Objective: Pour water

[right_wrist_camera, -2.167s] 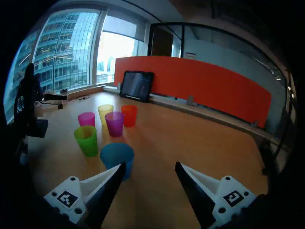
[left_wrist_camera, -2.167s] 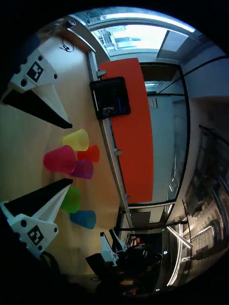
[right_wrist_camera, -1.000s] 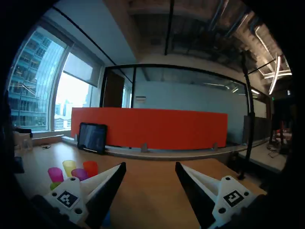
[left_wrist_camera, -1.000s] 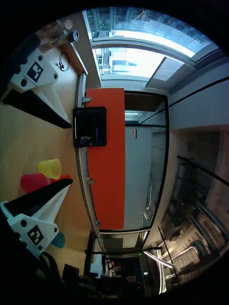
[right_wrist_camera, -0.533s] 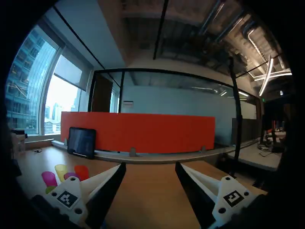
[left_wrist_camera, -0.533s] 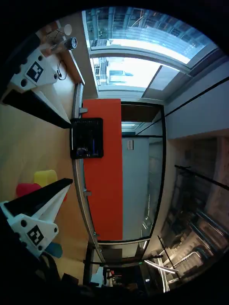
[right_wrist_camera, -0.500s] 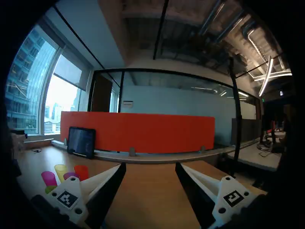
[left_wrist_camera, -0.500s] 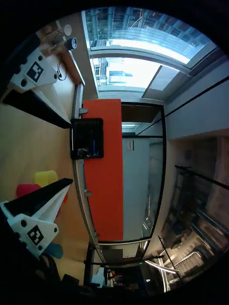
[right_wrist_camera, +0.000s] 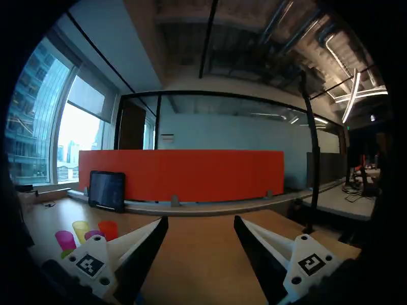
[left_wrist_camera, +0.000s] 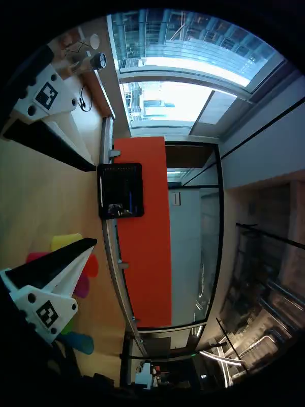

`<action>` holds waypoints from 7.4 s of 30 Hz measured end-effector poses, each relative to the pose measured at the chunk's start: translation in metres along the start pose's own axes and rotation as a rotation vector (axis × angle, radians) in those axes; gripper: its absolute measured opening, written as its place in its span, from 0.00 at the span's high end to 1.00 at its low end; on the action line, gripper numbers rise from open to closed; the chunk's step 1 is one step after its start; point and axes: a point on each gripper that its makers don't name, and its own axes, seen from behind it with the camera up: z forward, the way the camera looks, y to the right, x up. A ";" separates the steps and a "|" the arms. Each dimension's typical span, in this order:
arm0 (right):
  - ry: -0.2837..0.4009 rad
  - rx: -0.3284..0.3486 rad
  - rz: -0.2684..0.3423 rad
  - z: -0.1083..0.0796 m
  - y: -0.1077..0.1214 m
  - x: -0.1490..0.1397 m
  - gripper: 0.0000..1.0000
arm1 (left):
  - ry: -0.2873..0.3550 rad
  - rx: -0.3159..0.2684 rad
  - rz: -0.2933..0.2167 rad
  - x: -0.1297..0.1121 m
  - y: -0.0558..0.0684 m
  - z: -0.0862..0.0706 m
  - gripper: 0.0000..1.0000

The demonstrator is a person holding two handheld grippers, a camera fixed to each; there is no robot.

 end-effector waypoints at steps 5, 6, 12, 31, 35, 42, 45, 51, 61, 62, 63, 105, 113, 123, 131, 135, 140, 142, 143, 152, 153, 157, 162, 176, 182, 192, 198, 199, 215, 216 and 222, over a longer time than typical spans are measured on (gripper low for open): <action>-0.007 0.009 0.005 0.001 -0.005 0.000 0.00 | -0.003 0.011 0.000 -0.009 -0.001 -0.001 0.03; -0.008 0.009 0.004 0.002 -0.005 0.000 0.00 | -0.003 0.012 -0.003 -0.011 -0.002 -0.001 0.03; -0.013 0.000 -0.018 0.002 -0.006 0.001 0.00 | -0.010 0.020 -0.015 -0.024 -0.010 -0.003 0.03; -0.013 -0.011 -0.040 -0.003 -0.016 0.006 0.00 | -0.019 0.026 -0.031 -0.043 -0.024 -0.003 0.03; -0.011 -0.013 -0.042 -0.003 -0.016 0.008 0.00 | -0.023 0.027 -0.033 -0.047 -0.025 -0.003 0.03; -0.009 -0.013 -0.046 -0.003 -0.018 0.009 0.00 | -0.027 0.028 -0.042 -0.054 -0.026 -0.003 0.03; -0.008 -0.012 -0.047 -0.002 -0.019 0.010 0.00 | -0.031 0.028 -0.046 -0.057 -0.027 -0.003 0.03; -0.005 -0.007 -0.048 -0.002 -0.021 0.012 0.00 | -0.040 0.024 -0.046 -0.060 -0.027 -0.001 0.03; -0.003 -0.003 -0.058 -0.003 -0.022 0.011 0.00 | -0.059 0.022 -0.045 -0.063 -0.026 0.003 0.03; -0.003 -0.002 -0.058 -0.004 -0.023 0.011 0.00 | -0.059 0.022 -0.045 -0.063 -0.026 0.003 0.03; -0.003 -0.001 -0.058 -0.004 -0.023 0.011 0.00 | -0.059 0.022 -0.045 -0.063 -0.026 0.003 0.03; 0.006 0.078 -0.017 0.010 -0.014 -0.036 0.00 | -0.060 0.021 -0.043 -0.064 -0.026 0.002 0.03; -0.012 0.085 0.006 0.009 -0.014 -0.056 0.00 | -0.060 0.022 -0.043 -0.064 -0.026 0.003 0.03; -0.008 0.082 0.025 0.011 -0.011 -0.065 0.00 | -0.060 0.022 -0.043 -0.064 -0.026 0.003 0.03; -0.030 0.083 0.015 0.013 -0.009 -0.078 0.00 | -0.060 0.022 -0.043 -0.064 -0.026 0.003 0.03; -0.042 0.078 0.007 0.014 -0.008 -0.084 0.00 | -0.060 0.022 -0.043 -0.064 -0.026 0.003 0.03; -0.058 0.072 0.004 0.014 -0.006 -0.087 0.00 | -0.060 0.022 -0.044 -0.064 -0.025 0.003 0.03; -0.065 0.071 0.002 0.015 -0.006 -0.088 0.00 | -0.060 0.022 -0.043 -0.064 -0.025 0.003 0.03; -0.068 0.071 0.001 0.015 -0.006 -0.089 0.00 | -0.060 0.022 -0.043 -0.064 -0.025 0.003 0.03; -0.069 0.074 0.001 0.013 -0.009 -0.088 0.00 | -0.060 0.022 -0.044 -0.064 -0.025 0.002 0.03; -0.069 0.075 0.001 0.013 -0.009 -0.087 0.00 | -0.060 0.022 -0.043 -0.064 -0.025 0.002 0.03; -0.069 0.075 0.001 0.012 -0.009 -0.087 0.00 | -0.060 0.021 -0.043 -0.064 -0.026 0.003 0.03; -0.071 0.076 0.001 0.011 -0.010 -0.087 0.00 | -0.060 0.021 -0.043 -0.064 -0.026 0.003 0.03; -0.073 0.076 0.002 0.011 -0.010 -0.089 0.00 | -0.060 0.022 -0.044 -0.064 -0.025 0.004 0.03; -0.073 0.076 0.002 0.011 -0.010 -0.089 0.00 | -0.060 0.022 -0.043 -0.064 -0.025 0.003 0.03; -0.073 0.076 0.001 0.011 -0.010 -0.088 0.00 | -0.060 0.022 -0.043 -0.063 -0.026 0.003 0.03; -0.073 0.076 0.001 0.011 -0.010 -0.089 0.00 | -0.060 0.022 -0.044 -0.064 -0.026 0.003 0.03; -0.073 0.076 0.001 0.011 -0.010 -0.089 0.00 | -0.060 0.022 -0.044 -0.064 -0.026 0.003 0.03; -0.073 0.076 0.001 0.011 -0.009 -0.089 0.00 | -0.060 0.022 -0.043 -0.063 -0.026 0.002 0.03; -0.073 0.076 0.001 0.011 -0.010 -0.089 0.00 | -0.060 0.022 -0.043 -0.063 -0.026 0.002 0.03; -0.073 0.076 0.001 0.011 -0.010 -0.089 0.00 | -0.060 0.022 -0.044 -0.064 -0.026 0.003 0.03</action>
